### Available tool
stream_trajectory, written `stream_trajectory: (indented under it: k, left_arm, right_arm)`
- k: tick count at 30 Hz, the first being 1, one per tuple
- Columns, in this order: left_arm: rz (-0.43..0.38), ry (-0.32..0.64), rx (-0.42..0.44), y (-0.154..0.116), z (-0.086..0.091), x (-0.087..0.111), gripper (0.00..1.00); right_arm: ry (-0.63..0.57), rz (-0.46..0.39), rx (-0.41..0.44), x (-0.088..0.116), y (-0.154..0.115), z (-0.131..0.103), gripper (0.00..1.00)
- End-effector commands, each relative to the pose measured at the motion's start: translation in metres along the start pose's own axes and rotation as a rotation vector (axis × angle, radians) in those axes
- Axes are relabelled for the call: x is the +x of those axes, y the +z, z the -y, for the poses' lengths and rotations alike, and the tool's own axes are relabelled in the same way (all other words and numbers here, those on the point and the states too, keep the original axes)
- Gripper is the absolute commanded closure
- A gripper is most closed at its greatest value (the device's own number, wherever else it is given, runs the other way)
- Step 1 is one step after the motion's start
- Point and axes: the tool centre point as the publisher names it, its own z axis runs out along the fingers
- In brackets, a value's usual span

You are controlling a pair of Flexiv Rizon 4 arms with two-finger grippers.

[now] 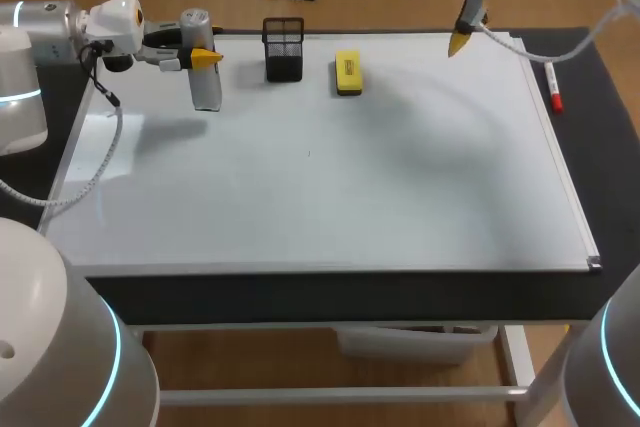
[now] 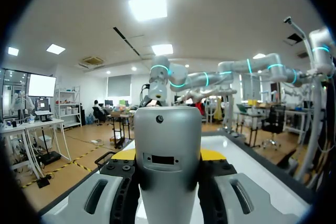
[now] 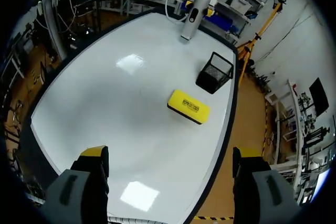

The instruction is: Pick up the inspection probe, press it on each red-marked spot on the whiteboard one by one, put down the probe, pick up the eraser, and wipe off all the red marks.

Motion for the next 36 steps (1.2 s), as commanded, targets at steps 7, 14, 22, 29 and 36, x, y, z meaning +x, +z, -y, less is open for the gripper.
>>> stream_trajectory:
  k: [7, 14, 22, 29, 36]
  left_arm:
    - [0.003, 0.002, -0.001, 0.000, 0.001, 0.001, 1.00]
    - [0.003, 0.002, -0.001, 0.000, 0.001, 0.001, 1.00]
    - [0.003, 0.002, -0.001, 0.000, 0.001, 0.001, 1.00]
    - [0.003, 0.002, -0.001, 0.000, 0.001, 0.001, 1.00]
    - [0.003, 0.002, -0.001, 0.000, 0.001, 0.001, 1.00]
  right_arm:
    - [0.082, 0.031, -0.047, -0.001, -0.032, 0.004, 0.00]
    - [0.112, 0.085, -0.080, -0.001, -0.046, 0.003, 0.00]
    - [0.163, 0.080, -0.111, -0.005, -0.055, 0.007, 0.00]
    - [0.163, 0.080, -0.111, -0.005, -0.055, 0.007, 0.00]
    - [0.163, 0.080, -0.111, -0.005, -0.055, 0.007, 0.00]
